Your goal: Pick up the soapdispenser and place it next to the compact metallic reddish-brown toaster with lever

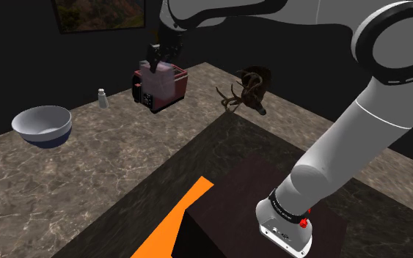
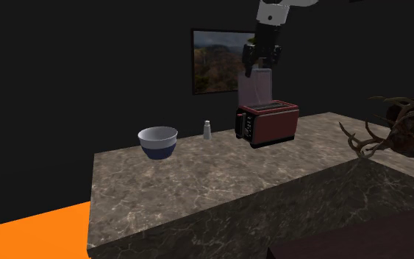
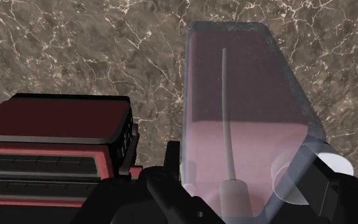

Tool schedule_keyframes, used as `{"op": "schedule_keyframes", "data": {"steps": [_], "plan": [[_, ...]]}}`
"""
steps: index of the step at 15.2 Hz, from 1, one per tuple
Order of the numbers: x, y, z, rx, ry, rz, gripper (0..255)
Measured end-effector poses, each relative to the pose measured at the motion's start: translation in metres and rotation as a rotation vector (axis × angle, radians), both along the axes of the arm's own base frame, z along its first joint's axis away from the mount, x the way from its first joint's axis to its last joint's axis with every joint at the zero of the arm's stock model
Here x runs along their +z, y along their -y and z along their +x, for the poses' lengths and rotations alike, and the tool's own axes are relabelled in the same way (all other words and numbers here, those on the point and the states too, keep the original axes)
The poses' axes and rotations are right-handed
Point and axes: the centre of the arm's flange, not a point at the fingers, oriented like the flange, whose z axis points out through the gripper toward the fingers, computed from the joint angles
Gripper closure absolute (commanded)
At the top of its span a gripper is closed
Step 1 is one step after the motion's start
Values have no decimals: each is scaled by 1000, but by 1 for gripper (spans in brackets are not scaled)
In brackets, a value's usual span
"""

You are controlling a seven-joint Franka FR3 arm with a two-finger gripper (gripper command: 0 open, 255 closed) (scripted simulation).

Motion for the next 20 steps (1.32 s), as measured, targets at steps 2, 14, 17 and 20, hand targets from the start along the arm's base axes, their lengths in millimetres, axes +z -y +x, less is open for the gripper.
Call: {"op": "schedule_keyframes", "data": {"steps": [2,14,17,20], "plan": [[0,24,8,0,-1,0,255],[-3,173,68,1,0,0,255],[1,205,83,1,-1,0,255],[-2,244,101,1,-1,0,255]]}}
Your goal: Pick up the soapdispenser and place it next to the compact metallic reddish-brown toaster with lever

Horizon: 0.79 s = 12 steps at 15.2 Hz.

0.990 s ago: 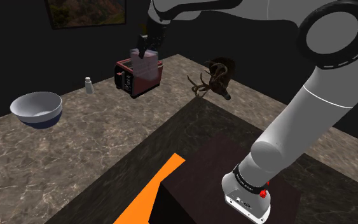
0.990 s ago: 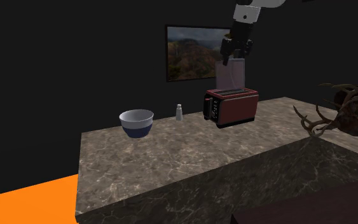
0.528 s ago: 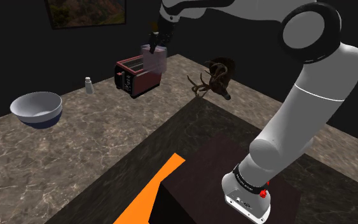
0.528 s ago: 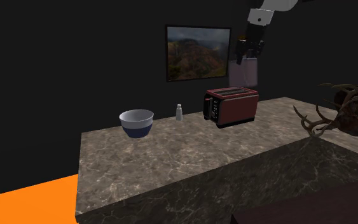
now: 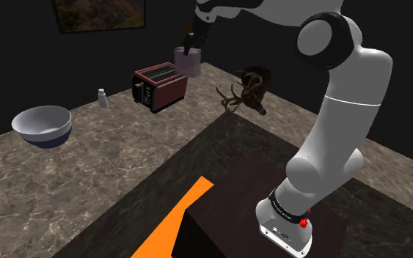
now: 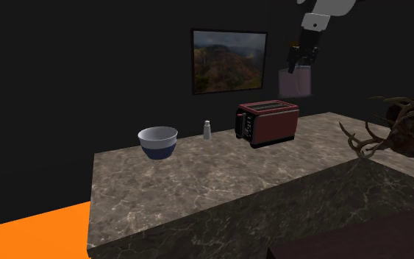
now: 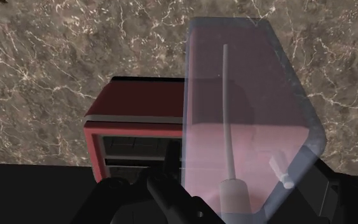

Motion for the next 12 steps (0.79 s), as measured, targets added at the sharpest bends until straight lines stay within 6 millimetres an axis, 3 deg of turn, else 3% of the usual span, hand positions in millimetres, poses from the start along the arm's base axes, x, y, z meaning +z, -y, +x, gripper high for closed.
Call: {"op": "schedule_keyframes", "data": {"steps": [9,12], "plan": [[4,114,44,0,2,0,255],[-3,128,50,0,0,0,255]]}}
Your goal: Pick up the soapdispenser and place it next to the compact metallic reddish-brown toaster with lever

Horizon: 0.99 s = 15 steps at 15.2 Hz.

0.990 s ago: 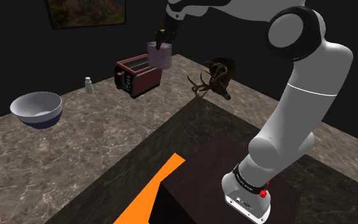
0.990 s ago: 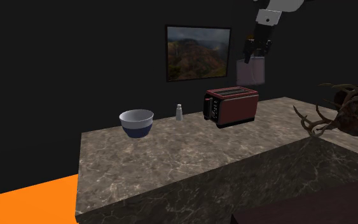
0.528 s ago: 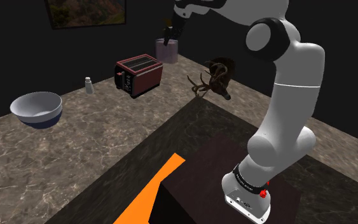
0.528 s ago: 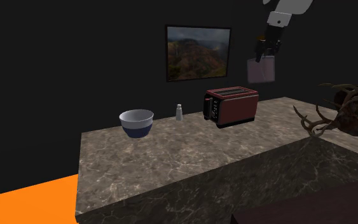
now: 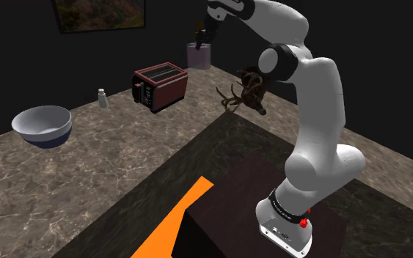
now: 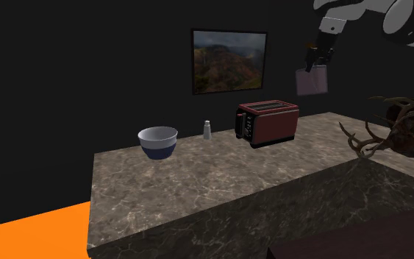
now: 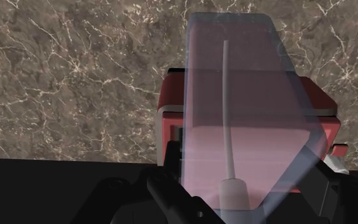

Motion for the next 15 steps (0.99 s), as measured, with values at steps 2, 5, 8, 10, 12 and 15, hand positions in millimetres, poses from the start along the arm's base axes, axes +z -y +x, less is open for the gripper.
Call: {"op": "schedule_keyframes", "data": {"steps": [2,5,8,10,12,15], "plan": [[-11,1,-1,0,0,0,255],[-26,1,-1,0,0,0,255],[-42,1,-2,0,0,0,255],[-52,1,-1,1,0,0,255],[-63,3,0,1,0,0,255],[-78,1,-1,1,0,0,255]]}}
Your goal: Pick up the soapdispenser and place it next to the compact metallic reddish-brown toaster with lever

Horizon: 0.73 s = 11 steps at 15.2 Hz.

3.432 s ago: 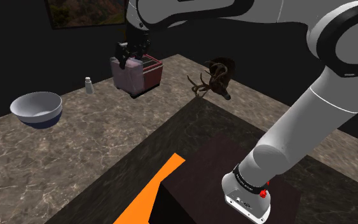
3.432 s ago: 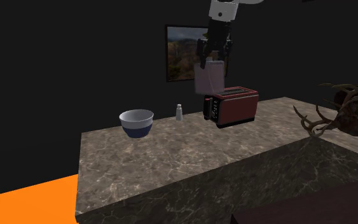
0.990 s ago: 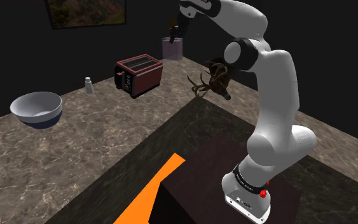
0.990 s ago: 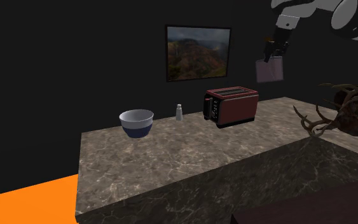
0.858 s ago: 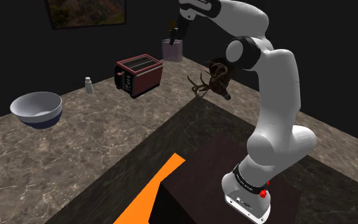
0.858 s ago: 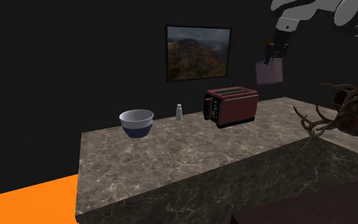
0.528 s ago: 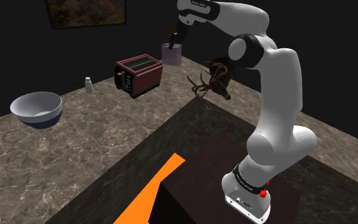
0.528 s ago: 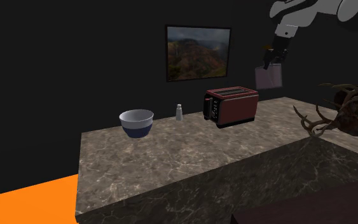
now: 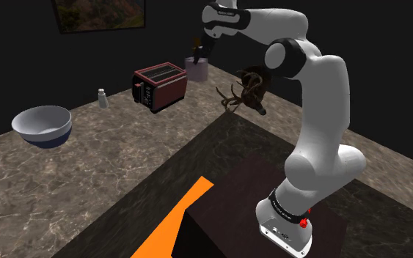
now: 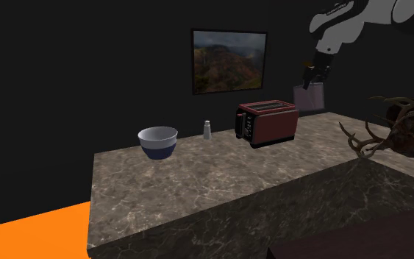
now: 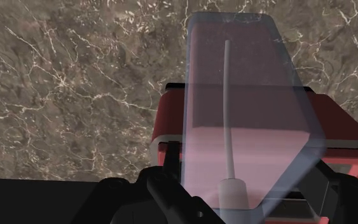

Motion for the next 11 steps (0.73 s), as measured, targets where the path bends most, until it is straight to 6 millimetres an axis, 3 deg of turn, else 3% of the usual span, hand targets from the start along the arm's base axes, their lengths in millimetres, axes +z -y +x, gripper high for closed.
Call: {"op": "schedule_keyframes", "data": {"steps": [11], "plan": [[-59,0,0,0,0,0,255]]}}
